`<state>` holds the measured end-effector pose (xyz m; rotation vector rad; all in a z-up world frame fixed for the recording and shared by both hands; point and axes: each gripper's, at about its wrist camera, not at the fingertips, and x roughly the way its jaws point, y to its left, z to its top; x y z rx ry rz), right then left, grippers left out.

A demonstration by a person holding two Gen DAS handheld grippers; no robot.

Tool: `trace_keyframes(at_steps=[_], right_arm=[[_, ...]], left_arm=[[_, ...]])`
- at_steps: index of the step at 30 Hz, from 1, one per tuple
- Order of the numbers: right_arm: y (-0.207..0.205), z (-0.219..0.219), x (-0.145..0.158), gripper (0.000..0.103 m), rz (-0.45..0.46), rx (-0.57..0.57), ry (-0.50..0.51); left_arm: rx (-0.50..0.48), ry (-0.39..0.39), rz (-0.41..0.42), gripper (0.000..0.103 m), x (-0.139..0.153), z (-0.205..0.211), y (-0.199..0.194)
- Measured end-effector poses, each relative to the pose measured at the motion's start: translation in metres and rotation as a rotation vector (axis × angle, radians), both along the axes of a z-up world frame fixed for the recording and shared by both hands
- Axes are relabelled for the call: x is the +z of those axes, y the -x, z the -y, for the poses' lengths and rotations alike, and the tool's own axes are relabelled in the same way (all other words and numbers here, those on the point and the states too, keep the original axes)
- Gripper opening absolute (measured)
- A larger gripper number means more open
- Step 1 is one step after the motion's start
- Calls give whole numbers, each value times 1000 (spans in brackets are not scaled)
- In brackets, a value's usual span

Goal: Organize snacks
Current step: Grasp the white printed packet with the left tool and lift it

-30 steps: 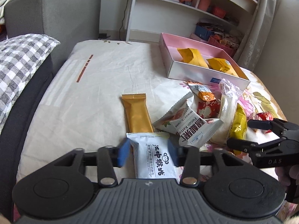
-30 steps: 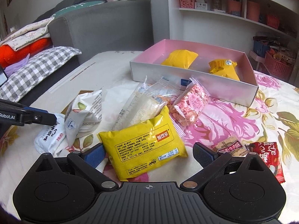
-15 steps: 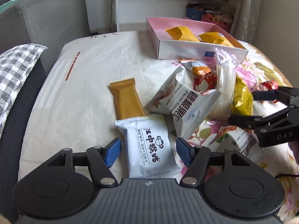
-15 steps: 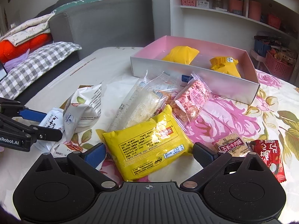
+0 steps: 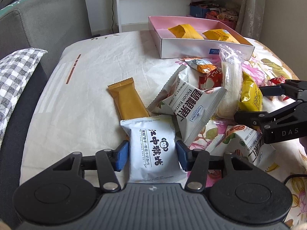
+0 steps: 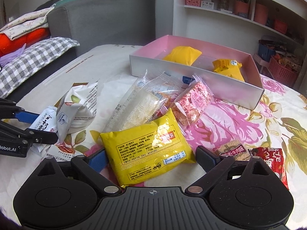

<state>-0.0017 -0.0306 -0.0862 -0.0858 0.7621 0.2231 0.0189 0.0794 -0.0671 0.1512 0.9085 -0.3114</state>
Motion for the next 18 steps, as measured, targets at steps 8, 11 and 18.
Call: trace_keyframes(at_steps=[8,11,18], right_arm=[[2,-6,6,78,10,36,3],[1,-4,8,77,-1,30,-17],[1,4,17,77,-12,4,-54]], left_arm=[[20,7,-9,44,3,-3,-1],[30,17,-5,44,7,-6,-2],[42,40,-2,44,13,-9,-5]])
